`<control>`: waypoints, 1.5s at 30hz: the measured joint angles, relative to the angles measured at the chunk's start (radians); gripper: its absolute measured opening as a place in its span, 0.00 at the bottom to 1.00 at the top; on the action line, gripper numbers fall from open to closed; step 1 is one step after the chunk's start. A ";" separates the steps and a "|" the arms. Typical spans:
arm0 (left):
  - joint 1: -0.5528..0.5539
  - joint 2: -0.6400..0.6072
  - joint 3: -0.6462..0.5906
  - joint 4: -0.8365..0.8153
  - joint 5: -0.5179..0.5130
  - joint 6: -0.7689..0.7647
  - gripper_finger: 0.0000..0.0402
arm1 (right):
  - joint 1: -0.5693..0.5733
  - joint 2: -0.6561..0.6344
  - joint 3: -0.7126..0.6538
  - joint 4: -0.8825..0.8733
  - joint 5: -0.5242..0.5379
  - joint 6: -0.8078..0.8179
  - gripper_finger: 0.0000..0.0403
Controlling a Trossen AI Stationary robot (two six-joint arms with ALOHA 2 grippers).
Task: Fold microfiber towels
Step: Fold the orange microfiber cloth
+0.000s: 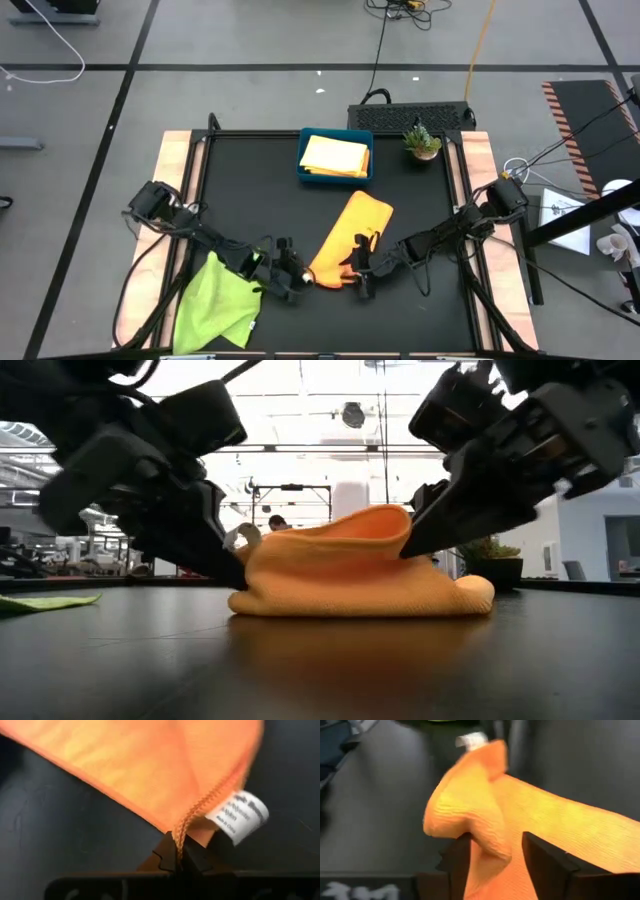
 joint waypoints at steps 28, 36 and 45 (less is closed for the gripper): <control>0.083 0.001 0.000 0.001 0.035 -0.121 0.01 | 0.132 0.088 0.032 0.232 0.183 -0.271 0.60; 0.104 0.001 0.000 0.001 0.076 -0.165 0.01 | 0.140 0.133 0.096 0.218 0.217 -0.259 0.60; 0.136 0.001 0.000 0.002 0.082 -0.172 0.02 | 0.183 0.133 0.117 0.197 0.217 -0.276 0.60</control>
